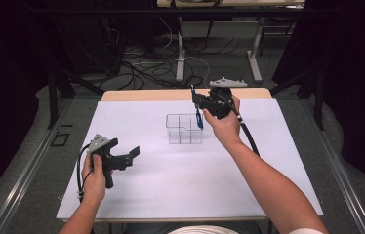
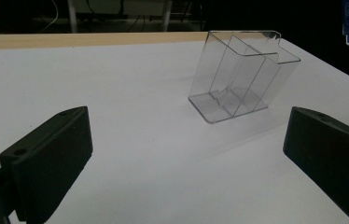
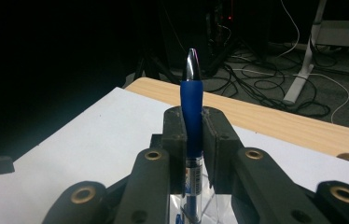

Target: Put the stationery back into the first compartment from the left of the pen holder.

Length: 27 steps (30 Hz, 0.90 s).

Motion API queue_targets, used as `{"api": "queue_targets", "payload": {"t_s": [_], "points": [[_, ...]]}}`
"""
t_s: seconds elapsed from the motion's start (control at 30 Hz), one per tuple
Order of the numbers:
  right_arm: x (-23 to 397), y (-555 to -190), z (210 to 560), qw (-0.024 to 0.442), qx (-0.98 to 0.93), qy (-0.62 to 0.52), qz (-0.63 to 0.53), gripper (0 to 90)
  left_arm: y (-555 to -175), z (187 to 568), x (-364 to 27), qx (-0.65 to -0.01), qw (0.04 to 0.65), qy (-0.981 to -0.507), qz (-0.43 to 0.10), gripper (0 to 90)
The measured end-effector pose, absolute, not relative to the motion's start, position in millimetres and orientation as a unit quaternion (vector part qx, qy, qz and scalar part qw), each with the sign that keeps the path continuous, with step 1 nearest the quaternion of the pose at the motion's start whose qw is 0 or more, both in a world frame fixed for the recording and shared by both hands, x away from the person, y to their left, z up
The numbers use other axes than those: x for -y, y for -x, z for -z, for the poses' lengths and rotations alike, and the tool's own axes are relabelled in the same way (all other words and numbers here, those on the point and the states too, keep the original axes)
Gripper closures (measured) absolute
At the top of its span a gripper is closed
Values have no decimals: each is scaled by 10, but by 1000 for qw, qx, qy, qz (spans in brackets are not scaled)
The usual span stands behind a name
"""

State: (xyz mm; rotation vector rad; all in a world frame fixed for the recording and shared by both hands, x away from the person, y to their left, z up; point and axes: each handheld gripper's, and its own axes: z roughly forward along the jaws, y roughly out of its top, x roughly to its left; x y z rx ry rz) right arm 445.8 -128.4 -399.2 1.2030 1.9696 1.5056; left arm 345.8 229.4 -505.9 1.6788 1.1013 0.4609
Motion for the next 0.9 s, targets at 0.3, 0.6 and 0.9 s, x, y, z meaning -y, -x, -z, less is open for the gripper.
{"api": "queue_targets", "payload": {"t_s": [0.3,0.6,0.9], "points": [[1059,-4606,3965,192,-703,-428,-534,803,-3458,5058,-2310,-461,517,-695,-192,13],[742,-4738,4023,193,-713,-419,-528,803,-3459,5063,-2315,-460,516,-696,-194,13],[517,-4853,4130,187,-720,-424,-517,803,-3458,5061,-2345,-465,518,-691,-194,13]]}}
